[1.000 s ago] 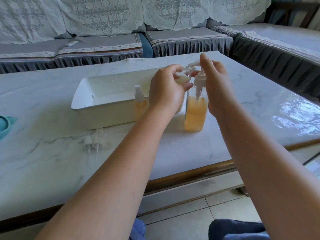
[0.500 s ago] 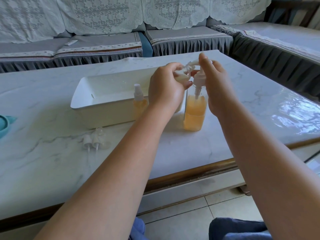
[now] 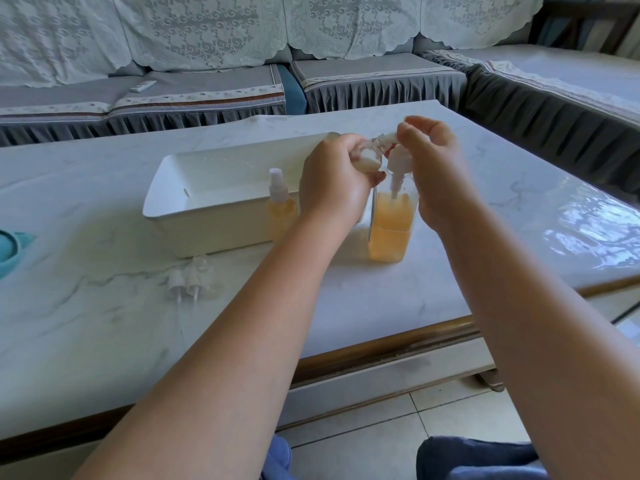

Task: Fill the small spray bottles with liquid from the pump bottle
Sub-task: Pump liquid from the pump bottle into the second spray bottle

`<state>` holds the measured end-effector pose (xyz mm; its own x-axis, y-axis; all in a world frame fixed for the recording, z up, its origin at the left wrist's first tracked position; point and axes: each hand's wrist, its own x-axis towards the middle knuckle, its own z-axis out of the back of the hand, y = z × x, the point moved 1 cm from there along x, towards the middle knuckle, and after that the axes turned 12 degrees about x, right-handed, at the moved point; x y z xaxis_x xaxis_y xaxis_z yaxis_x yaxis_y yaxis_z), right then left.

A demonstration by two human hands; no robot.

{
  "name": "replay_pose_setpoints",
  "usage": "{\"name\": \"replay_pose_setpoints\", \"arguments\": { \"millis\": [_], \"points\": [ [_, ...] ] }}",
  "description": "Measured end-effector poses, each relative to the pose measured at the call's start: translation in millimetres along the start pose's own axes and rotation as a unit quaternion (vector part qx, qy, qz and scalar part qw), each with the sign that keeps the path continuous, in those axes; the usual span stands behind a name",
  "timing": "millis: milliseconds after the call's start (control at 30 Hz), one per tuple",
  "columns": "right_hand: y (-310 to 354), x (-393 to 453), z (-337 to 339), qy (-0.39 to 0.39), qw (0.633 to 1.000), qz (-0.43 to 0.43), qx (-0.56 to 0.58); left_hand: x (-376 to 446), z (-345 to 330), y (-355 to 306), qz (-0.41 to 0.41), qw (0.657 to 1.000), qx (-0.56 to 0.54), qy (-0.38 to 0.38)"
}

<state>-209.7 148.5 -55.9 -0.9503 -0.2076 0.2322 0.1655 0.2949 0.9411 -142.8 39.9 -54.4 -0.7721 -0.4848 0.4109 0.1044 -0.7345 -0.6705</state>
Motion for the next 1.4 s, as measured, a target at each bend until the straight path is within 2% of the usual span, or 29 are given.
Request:
{"name": "replay_pose_setpoints", "arguments": {
  "millis": [333,633,800,1133,1300,1400],
  "points": [
    [2.2,0.3,-0.9,0.020,0.998,-0.024,0.058,0.3,4.9,-5.9,0.000,1.000,-0.003,-0.021],
    [6.7,-3.3,-4.8,-0.017,0.999,-0.022,0.031,-0.1,4.4,-4.9,-0.002,1.000,0.000,-0.023],
    [9.2,-5.8,-2.7,-0.045,0.997,-0.055,-0.030,0.8,5.0,-3.7,-0.003,1.000,0.006,-0.022],
    [10.7,-2.8,-13.1,-0.050,0.989,-0.140,0.000,0.4,0.8,-2.0,0.004,1.000,0.008,-0.019],
    [11.2,-1.4,-7.6,-0.077,0.990,-0.117,0.002,-2.8,-4.5,0.9,0.004,1.000,0.013,0.005],
    [9.6,-1.1,-5.8,-0.042,0.993,-0.111,0.007,-1.0,-2.9,-1.5,0.004,1.000,0.001,-0.005]
  ]
}}
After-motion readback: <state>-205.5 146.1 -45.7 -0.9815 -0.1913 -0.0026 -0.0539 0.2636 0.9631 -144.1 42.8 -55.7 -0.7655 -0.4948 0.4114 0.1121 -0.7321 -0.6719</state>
